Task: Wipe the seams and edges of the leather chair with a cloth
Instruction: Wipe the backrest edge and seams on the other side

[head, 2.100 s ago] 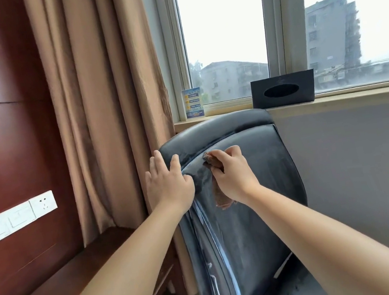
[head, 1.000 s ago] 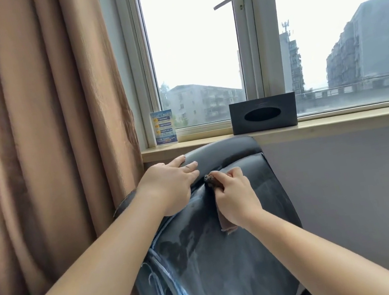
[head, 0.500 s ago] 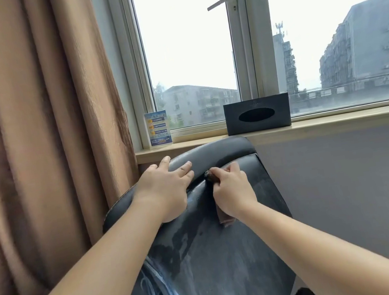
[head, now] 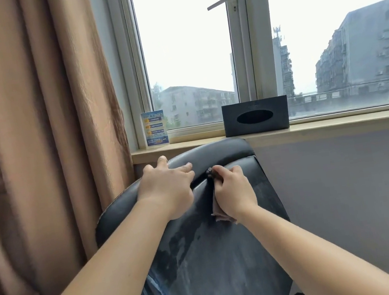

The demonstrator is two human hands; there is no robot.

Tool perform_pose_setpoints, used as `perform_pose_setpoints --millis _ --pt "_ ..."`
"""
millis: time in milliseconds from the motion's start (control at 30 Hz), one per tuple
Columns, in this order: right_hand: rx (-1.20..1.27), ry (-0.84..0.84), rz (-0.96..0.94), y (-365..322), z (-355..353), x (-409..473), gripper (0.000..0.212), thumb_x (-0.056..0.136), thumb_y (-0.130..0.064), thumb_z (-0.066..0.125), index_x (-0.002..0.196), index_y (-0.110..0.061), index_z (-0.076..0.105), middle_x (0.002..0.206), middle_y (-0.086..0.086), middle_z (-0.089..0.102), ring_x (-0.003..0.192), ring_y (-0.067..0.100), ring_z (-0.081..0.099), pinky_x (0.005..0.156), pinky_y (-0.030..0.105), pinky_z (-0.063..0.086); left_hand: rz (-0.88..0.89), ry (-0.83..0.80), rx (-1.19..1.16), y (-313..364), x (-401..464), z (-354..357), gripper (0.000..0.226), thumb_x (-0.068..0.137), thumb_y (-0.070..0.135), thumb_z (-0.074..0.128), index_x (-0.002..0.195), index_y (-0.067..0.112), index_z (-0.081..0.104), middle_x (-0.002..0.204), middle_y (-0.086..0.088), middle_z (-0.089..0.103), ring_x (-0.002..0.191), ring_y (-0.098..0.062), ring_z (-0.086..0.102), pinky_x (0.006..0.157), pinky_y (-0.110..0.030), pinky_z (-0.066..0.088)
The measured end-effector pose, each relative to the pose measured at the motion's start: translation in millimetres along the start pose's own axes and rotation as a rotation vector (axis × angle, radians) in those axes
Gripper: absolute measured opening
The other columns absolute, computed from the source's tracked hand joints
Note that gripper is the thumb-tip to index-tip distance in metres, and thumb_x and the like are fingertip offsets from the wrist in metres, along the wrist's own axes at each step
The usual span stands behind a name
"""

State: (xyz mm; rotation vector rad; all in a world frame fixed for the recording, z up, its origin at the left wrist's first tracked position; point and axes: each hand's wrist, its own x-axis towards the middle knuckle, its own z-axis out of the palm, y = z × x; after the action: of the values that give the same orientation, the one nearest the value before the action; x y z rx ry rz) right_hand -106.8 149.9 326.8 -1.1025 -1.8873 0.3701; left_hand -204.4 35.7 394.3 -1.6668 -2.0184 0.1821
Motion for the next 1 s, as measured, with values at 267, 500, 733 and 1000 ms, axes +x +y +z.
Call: perform_pose_setpoints --millis 267,500,733,1000 --pt "0.113 -0.107 -0.041 0 -5 -15 0.038 0.098 -0.028 0.038 0.133 -0.038 0.048 0.111 0.002 0.046 0.102 0.022 0.054 0.084 0.032 0.046 -0.011 0.009 -0.024 0 -1 1 0.049 0.101 0.026 0.025 0.15 0.03 0.028 0.161 0.016 0.01 0.144 -0.034 0.017 0.108 -0.044 0.029" --pt "-0.091 -0.066 -0.075 8 -5 -7 0.038 0.099 -0.03 0.035 0.133 -0.043 0.046 0.11 0.005 0.045 0.099 0.028 0.054 0.078 0.036 0.048 -0.022 0.025 -0.008 3 -3 1 0.051 0.099 0.025 0.027 0.15 0.029 0.03 0.161 0.015 0.012 0.142 -0.035 0.02 0.108 -0.043 0.029" --pt "0.085 -0.138 0.094 6 -4 17 0.042 0.094 -0.025 0.037 0.132 -0.038 0.05 0.121 0.008 0.049 0.104 0.028 0.056 0.087 0.035 0.048 -0.038 0.059 -0.067 3 -1 5 0.05 0.099 0.028 0.026 0.149 0.031 0.032 0.16 0.017 0.016 0.145 -0.033 0.017 0.109 -0.043 0.028" --pt "-0.024 -0.174 -0.087 -6 -11 -20 0.035 0.097 -0.036 0.036 0.129 -0.047 0.045 0.109 0.001 0.046 0.096 0.025 0.056 0.077 0.034 0.049 -0.041 0.078 -0.119 4 -5 -1 0.047 0.099 0.03 0.027 0.145 0.03 0.04 0.158 0.017 0.021 0.141 -0.028 0.024 0.108 -0.04 0.029"
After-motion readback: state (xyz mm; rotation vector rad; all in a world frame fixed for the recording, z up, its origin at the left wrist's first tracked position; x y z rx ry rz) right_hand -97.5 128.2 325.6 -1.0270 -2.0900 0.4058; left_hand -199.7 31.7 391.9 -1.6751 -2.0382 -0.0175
